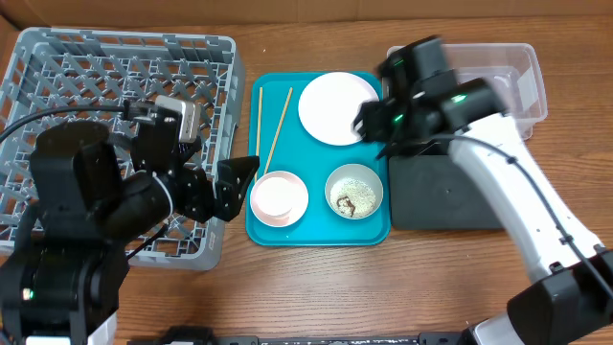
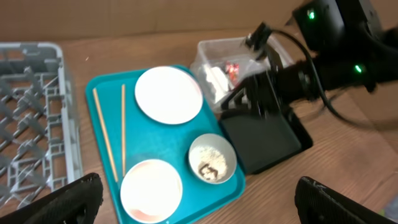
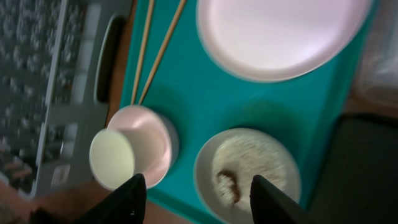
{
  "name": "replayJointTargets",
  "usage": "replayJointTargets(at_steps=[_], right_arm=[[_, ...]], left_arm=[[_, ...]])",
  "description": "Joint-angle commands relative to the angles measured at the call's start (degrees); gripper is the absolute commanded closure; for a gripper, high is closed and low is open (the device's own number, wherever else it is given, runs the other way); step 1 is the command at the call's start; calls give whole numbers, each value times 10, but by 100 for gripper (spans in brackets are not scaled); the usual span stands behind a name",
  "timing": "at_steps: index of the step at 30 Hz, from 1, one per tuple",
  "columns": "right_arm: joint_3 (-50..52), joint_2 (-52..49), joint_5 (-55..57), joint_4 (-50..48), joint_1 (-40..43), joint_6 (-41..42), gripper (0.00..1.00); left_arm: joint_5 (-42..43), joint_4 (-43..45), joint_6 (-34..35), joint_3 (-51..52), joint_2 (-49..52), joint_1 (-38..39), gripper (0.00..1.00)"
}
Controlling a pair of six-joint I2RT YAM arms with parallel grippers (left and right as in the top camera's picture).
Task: Sort waste into correct bins and load items into the dishwasher
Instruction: 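Carry the red wrapper to the clear bin and release it, then grasp the white cup from the pink bowl with the right gripper and lift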
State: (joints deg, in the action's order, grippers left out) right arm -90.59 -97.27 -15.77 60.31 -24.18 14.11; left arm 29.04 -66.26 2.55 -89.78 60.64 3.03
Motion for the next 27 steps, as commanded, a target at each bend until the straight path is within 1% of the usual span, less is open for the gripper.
replayJointTargets(at_steps=[1, 5, 7, 11, 12, 15, 17, 20, 22, 24, 27], right_arm=[[17, -6, -19, 11, -61, -5, 45], [41, -9, -6, -8, -127, 0, 44], [59, -9, 18, -26, -150, 22, 44], [121, -11, 23, -124, -190, 25, 44], [147, -15, 43, -165, -203, 44, 44], [174, -27, 80, -222, -208, 82, 44], [182, -39, 80, -250, -207, 89, 48], [182, -56, 82, -266, -207, 89, 53], [182, -64, 82, -271, -207, 89, 61], [182, -68, 87, -272, -207, 89, 75], [179, -67, 97, -269, -203, 86, 91]], left_arm=[[-38, -6, -8, 0, 12, 4, 0], [-53, -6, -7, 0, 14, 4, 0], [-55, -10, -7, 0, 14, 4, 0], [-63, -21, -6, 0, 17, 4, 0], [-81, -25, 1, 0, 18, 4, 0], [-113, -30, 41, 0, 18, 4, 0], [-115, -29, 54, 0, 18, 4, 0], [-115, -28, 73, 0, 19, 4, 0], [-115, -28, 77, 0, 19, 4, 0], [-116, -27, 83, 0, 19, 4, 0], [-117, -23, 85, 0, 21, 2, 0]])
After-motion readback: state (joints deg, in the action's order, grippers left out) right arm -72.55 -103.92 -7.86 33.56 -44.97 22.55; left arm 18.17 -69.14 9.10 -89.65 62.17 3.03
